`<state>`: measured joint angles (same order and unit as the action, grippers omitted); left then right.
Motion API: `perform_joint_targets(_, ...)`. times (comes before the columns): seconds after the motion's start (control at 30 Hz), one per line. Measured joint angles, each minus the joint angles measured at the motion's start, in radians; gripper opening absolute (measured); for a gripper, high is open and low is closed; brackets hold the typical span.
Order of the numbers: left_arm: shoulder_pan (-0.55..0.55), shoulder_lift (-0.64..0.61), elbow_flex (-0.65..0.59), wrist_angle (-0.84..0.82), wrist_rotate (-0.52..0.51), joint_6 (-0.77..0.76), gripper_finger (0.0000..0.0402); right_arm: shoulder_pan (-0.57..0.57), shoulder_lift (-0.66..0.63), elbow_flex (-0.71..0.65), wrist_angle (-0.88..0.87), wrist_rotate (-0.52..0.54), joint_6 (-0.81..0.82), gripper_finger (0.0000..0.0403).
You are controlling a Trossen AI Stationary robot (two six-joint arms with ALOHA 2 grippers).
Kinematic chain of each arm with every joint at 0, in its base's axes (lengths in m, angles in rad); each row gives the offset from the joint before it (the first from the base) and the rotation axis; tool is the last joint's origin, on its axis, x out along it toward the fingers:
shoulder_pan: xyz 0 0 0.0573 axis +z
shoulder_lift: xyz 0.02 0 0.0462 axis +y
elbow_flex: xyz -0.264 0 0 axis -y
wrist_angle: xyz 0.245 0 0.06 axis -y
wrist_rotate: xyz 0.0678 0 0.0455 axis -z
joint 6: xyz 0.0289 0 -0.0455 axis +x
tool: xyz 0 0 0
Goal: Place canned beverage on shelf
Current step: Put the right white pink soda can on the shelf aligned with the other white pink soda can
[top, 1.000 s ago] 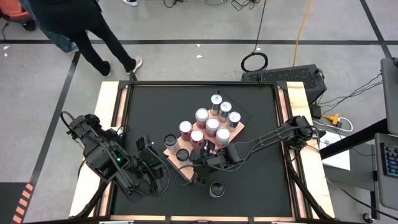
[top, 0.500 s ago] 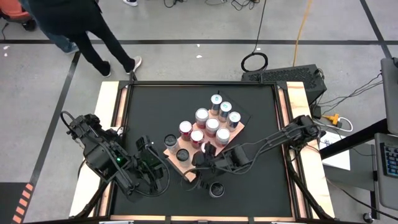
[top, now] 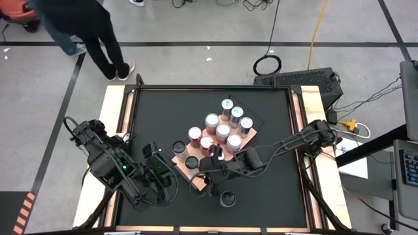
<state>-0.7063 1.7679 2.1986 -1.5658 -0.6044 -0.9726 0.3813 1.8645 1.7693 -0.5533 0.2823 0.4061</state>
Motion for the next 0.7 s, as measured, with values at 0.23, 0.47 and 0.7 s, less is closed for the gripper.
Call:
perform_joint_targets(0.23,0.000,0.000,0.000,-0.004,-0.001,0.000,0.0173,-0.025,0.007,0.002,-0.005,0.000,-0.136,0.0118)
perform_joint_targets(0.47,0.000,0.000,0.000,-0.005,-0.002,-0.010,0.0173,-0.061,0.013,0.002,-0.003,-0.002,-0.207,0.0118)
perform_joint_targets(0.7,0.000,0.000,0.000,-0.006,-0.003,-0.015,0.0173,-0.069,0.013,0.002,0.010,-0.128,-0.309,0.0118)
